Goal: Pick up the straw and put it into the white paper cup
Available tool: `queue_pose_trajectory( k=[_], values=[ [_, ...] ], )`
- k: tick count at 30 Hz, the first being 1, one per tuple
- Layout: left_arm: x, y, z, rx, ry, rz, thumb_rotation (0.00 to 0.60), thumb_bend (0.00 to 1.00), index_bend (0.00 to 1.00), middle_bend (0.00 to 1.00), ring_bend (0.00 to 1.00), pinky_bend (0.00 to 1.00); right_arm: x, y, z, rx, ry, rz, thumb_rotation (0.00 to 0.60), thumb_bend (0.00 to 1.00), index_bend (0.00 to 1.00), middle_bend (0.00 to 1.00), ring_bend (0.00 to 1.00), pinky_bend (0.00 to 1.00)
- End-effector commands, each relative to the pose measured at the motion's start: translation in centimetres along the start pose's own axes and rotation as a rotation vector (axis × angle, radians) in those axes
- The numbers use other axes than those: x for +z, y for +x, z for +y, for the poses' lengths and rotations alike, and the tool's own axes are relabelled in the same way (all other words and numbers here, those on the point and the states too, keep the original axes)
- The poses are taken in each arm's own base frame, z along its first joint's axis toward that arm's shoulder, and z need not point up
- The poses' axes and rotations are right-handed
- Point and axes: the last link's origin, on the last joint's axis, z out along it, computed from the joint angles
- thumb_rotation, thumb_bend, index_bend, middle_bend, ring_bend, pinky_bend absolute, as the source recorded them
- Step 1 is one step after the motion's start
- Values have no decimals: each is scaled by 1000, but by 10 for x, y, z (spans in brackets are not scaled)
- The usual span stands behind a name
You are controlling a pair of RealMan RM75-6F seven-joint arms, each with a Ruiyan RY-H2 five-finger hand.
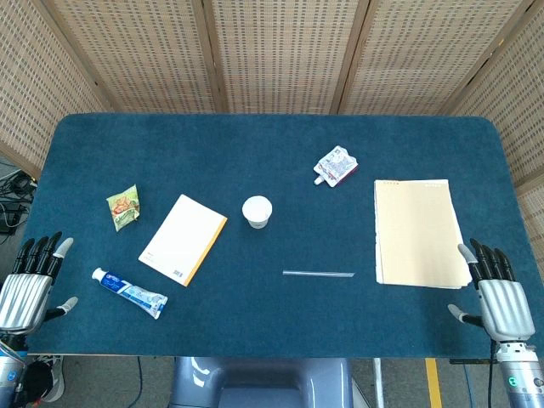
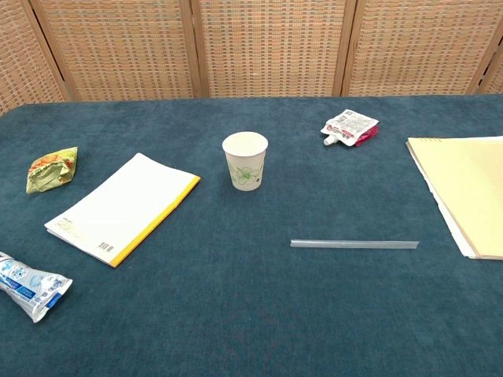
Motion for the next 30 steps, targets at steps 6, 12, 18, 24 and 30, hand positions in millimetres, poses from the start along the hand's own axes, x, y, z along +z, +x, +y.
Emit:
queue_pose_trajectory(
  k=[6,12,18,24,30],
  values=[
    [-1,1,0,-2,2,5,600,0,0,0,0,0,-1,1,-1,1,0,0,600,228,93,0,0,0],
    [1,3,-2,-9,9,10,600,0,0,0,0,0,0,0,-2,-4,0,-1,600,228,94,0,0,0],
    [0,4,-4,-15,15,13,600,0,0,0,0,0,3,-1,-5,5,1,1,600,227,119,0,0,0],
    [0,6,-5,-19,17,19,600,0,0,0,0,0,24,-5,-27,66,38,11,600,227,175,0,0,0],
    [3,3,-6,-21,22,5,600,0,0,0,0,0,53,-10,-69,130,95,-2,600,228,214,0,0,0]
  ],
)
